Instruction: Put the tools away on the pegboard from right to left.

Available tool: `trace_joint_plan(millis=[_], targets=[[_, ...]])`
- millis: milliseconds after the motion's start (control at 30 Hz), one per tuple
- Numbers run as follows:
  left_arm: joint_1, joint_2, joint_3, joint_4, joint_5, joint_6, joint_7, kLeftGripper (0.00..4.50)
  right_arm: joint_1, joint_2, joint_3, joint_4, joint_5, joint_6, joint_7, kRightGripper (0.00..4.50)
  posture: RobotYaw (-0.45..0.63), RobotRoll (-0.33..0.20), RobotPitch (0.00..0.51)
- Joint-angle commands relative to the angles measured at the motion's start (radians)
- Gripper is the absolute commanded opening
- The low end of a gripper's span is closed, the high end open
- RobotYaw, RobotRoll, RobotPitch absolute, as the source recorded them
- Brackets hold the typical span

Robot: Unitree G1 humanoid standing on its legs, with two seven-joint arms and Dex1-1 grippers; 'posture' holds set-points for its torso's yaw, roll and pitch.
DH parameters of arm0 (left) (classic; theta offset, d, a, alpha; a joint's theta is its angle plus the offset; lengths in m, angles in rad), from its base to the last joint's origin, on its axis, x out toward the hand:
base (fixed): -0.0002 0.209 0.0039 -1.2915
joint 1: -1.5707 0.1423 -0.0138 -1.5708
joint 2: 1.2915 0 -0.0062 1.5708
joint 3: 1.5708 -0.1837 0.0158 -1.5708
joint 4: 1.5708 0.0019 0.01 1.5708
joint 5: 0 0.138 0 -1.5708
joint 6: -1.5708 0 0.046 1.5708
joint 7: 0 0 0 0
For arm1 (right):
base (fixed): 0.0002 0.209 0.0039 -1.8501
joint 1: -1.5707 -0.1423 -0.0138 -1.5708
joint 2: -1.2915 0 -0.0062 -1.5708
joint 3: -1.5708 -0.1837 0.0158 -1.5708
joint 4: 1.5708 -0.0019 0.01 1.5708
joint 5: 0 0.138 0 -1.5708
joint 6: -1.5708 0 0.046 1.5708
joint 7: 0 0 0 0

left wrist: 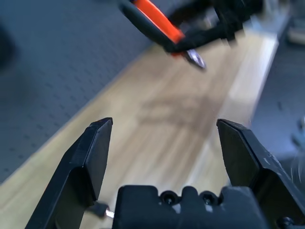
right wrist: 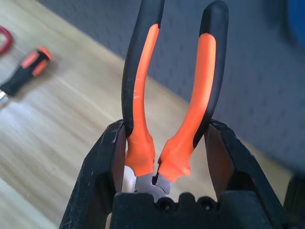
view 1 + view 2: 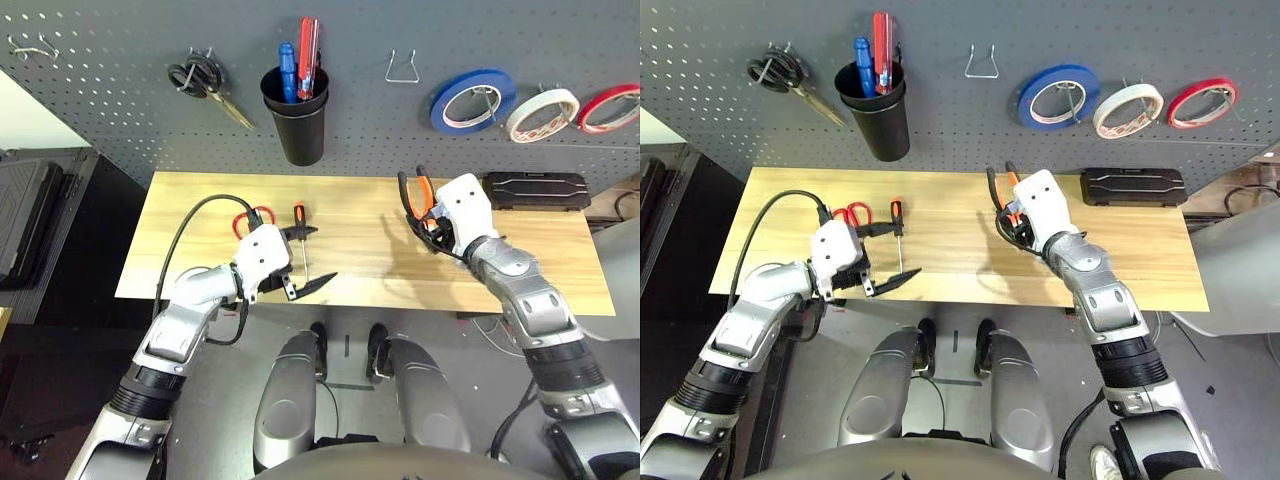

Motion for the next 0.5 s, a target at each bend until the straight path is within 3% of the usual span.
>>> trace_joint_plan(millis=[33, 500], targets=[[0.019, -0.015, 0.038, -0.064, -0.07, 0.048, 0.026, 4.5, 0.008, 0.0, -0.043, -0.011, 0.004, -0.092, -0.006, 2.65, 0.21, 0.0, 0.212], [-0.008, -0.05, 0.087, -0.158, -0.149, 0.035, 0.074, 4.5, -0.07, 0.03, -0.095, -0.013, -0.009, -0.262, -0.061, 2.65, 0.21, 0.0, 0.183]])
